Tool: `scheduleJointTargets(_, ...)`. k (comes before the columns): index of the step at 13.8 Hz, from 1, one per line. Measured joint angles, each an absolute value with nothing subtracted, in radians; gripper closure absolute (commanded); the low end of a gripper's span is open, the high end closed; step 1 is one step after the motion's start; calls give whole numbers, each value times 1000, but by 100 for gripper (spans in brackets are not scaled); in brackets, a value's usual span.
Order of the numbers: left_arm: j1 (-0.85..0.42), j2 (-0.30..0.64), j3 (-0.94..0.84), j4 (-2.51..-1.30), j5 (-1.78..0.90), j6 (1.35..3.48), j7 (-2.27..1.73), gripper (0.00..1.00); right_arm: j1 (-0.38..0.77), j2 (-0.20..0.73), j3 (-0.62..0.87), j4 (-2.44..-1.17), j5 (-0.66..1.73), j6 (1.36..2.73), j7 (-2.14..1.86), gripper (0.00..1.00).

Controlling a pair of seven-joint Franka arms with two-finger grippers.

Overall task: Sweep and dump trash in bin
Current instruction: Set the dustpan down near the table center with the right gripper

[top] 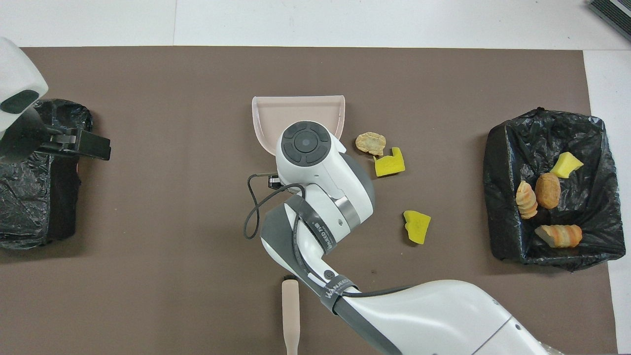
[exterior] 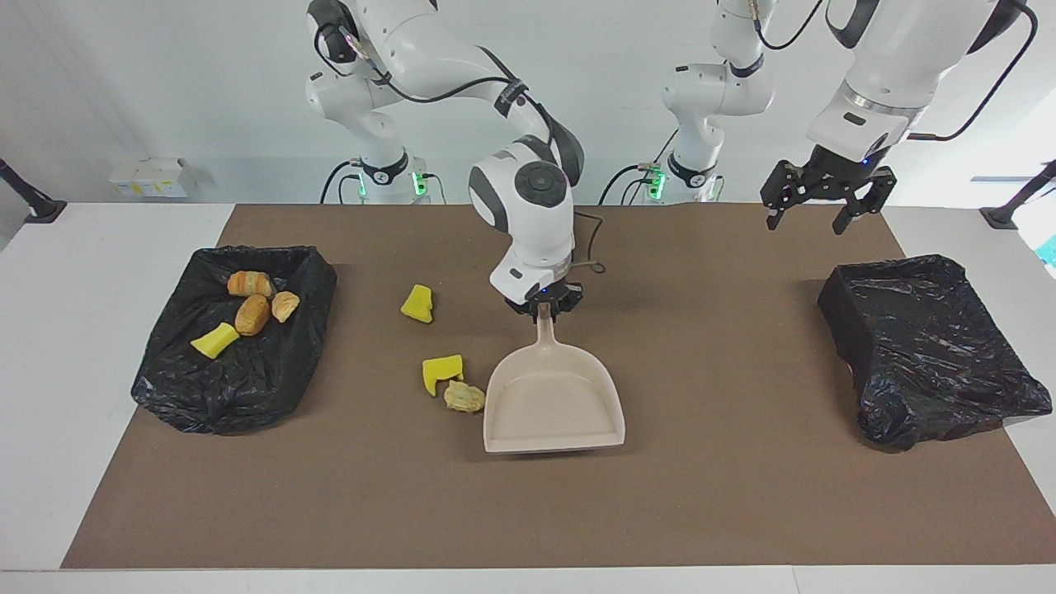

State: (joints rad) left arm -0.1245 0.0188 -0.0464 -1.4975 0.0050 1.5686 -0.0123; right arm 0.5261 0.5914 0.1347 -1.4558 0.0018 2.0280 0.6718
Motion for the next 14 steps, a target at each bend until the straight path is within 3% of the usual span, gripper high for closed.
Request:
scheduleJointTargets(2,-123,18,-44,-1497,5,1560,-12,0,531,617,134,-1441,21,2049,692,100)
scheduleJointTargets(3,-122,18,-42,-1497,5,1558,-12,0,530,617,133,-1437,32,2052,698,88)
scheduleJointTargets(4,-122,18,-41,-1497,5,1558,-12,0,530,617,132,-1434,51,2058,698,17)
scheduleJointTargets(5,-122,18,-40,-1497,5,1558,-12,0,529,617,130,-1432,66,2065,698,0)
scheduleJointTargets(14,-122,16,-40,-1497,5,1556,-12,0,519,560,125,-1426,67,2050,698,0)
